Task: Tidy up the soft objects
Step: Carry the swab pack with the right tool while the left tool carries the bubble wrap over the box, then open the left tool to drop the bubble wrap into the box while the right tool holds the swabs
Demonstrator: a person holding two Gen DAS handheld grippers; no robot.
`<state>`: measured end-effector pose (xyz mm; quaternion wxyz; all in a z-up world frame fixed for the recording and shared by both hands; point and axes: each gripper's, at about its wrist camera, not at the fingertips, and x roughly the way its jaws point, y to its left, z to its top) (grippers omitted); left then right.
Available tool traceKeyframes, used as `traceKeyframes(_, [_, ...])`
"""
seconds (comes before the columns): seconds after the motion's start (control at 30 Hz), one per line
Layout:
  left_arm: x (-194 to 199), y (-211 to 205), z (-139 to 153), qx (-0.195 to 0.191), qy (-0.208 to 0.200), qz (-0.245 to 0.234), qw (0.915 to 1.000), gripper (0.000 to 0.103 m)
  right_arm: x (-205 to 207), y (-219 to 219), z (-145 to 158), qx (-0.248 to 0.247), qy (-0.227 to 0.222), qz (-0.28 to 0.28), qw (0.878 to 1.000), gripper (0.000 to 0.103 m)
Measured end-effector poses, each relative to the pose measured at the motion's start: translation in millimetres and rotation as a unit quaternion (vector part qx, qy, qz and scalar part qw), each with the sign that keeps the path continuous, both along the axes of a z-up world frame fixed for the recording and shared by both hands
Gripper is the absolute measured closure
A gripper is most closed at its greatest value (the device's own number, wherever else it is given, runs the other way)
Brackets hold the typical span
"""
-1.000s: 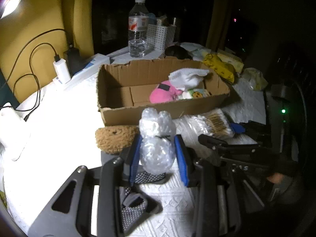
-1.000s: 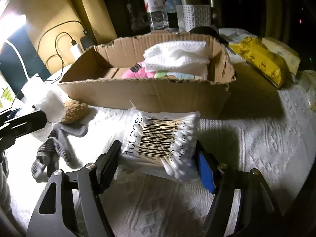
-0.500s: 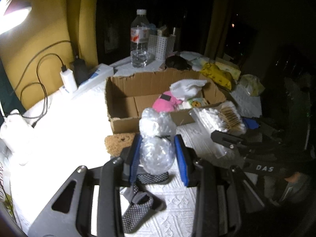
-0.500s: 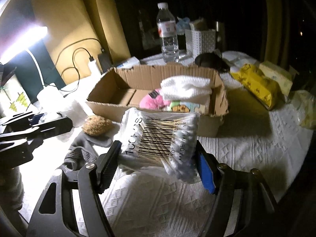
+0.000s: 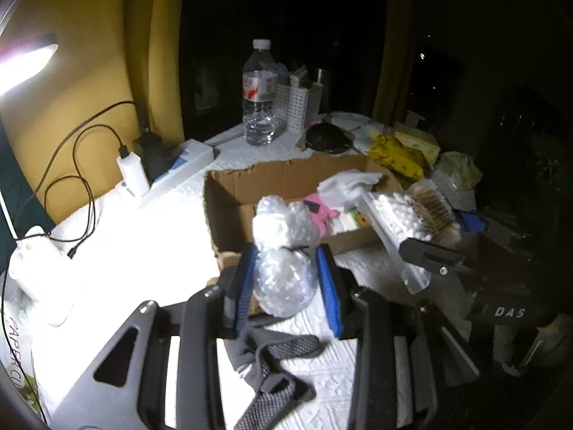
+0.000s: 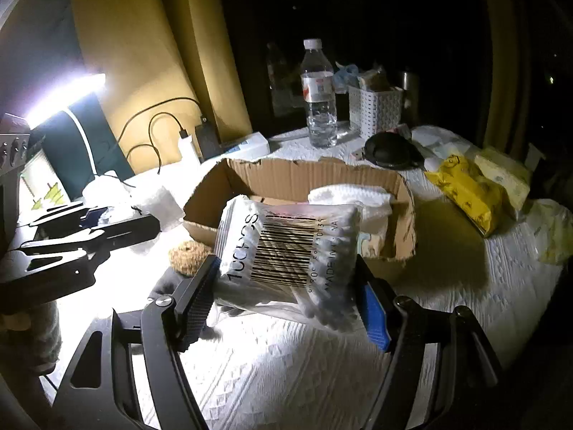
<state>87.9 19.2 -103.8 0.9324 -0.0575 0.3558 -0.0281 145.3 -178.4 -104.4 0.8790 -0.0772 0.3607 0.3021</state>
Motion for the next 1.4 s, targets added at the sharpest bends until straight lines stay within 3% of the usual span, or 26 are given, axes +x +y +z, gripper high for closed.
traceKeyframes(0.4, [34.7, 11.3, -5.2, 0.009, 0.002, 0.02, 0.9998, 0.068, 24.6, 7.6, 3.5, 0.006, -0.002, 0.01, 1.0, 0.029])
traceKeyframes(0.93, [88.7, 31.3, -45.6, 0.012, 0.044, 0.051, 0.9977, 0.067, 59.6, 24.7, -6.5, 0.003, 0.004, 0.024, 1.0, 0.029])
traceKeyframes(1.0, [90.9, 33.4, -48.5, 0.012, 0.05, 0.053, 0.9973, 0.062, 63.0, 27.7, -7.6, 0.002, 0.005, 0.025, 1.0, 0.029])
traceKeyframes(1.07, [90.4, 36.1, -49.0, 0.012, 0.051, 0.057, 0.997, 0.045, 66.5, 31.9, -9.2, 0.002, 0.006, 0.027, 1.0, 0.029])
traceKeyframes(1.1, [89.4, 37.6, -48.7, 0.009, 0.049, 0.058, 0.997, 0.042, 67.8, 34.1, -10.0, 0.002, 0.007, 0.028, 1.0, 0.029])
traceKeyframes(1.4, [80.2, 55.1, -41.9, 0.009, 0.047, 0.078, 0.9958, 0.042, 77.5, 60.3, -22.9, -0.003, 0.02, 0.04, 0.999, 0.029])
